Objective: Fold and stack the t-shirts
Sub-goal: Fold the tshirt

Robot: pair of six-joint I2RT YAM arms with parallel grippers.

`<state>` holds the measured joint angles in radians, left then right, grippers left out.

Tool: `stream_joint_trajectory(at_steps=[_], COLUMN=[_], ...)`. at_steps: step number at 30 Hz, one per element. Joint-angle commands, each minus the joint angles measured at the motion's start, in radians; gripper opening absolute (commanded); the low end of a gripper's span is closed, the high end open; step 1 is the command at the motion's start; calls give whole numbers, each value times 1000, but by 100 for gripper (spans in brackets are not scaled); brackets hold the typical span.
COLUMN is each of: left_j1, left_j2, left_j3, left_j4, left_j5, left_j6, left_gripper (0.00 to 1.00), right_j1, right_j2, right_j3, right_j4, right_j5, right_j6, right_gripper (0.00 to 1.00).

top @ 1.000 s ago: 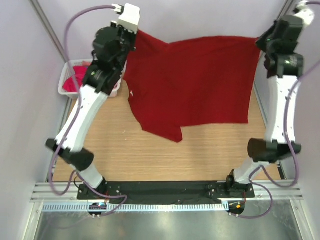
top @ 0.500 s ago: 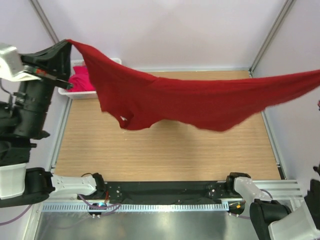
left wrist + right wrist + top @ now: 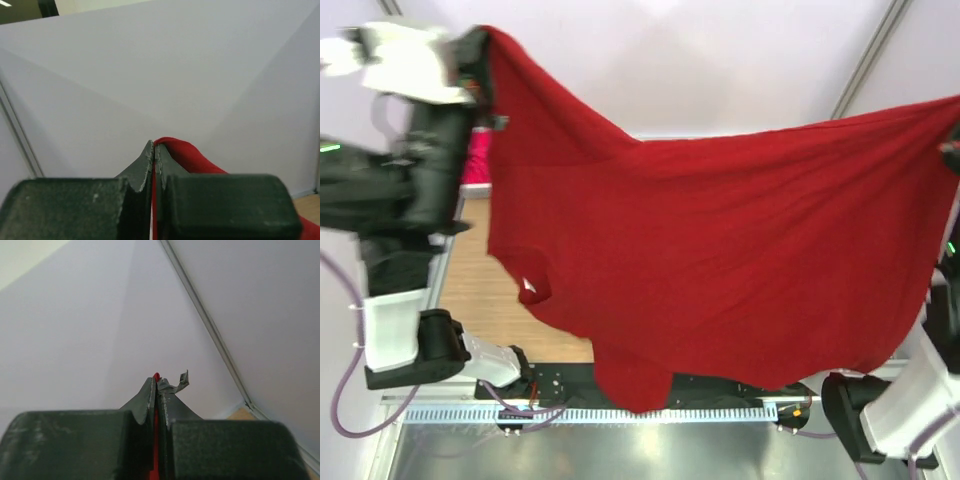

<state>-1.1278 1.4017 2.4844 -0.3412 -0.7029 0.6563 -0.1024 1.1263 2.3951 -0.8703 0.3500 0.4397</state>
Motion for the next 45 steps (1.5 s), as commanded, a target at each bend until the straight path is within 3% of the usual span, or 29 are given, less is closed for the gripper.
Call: stream_joint_trajectory(at_steps=[1, 4, 5, 6, 7, 10, 15, 18, 22, 28, 34, 45], left_j1=[115, 342, 379, 435, 465, 577, 730, 790, 818, 876, 895, 870], left_j2=[43, -18, -32, -39, -38, 17, 254, 420, 636, 781, 775, 495], left_j3=[-102, -370, -538, -595, -636, -732, -748, -655, -434, -272, -340, -673], left_j4=[12, -19, 51, 79, 96, 137, 237, 274, 258, 265, 196, 10], left_j5=[2, 195, 254, 285, 313, 431, 577, 649, 697, 784, 807, 760], left_j6=[6, -258, -291, -312, -329, -398, -434, -451, -429, -495, -500, -497], left_gripper=[0, 0, 0, 0, 0, 0, 0, 0, 0, 0, 0, 0], right_j1=[-3, -3, -3, -3, -3, -3, -3, -3, -3, -3, -10, -66], right_j2=[63, 14, -25, -37, -42, -4, 159, 337, 588, 855, 986, 997], right_j3=[-149, -389, -466, -544, -680, -886, -1044, -1021, -843, -613, -484, -490], right_j4=[71, 158, 201, 285, 324, 444, 661, 749, 766, 754, 705, 496], right_j5=[63, 14, -6, -19, -60, -89, -123, -206, -315, -379, -384, -422], right_j6=[-42, -29, -21, -15, -4, 30, 27, 21, 36, 27, 27, 1], right_gripper=[1, 1, 1, 1, 1, 1, 1, 1, 1, 1, 1, 1])
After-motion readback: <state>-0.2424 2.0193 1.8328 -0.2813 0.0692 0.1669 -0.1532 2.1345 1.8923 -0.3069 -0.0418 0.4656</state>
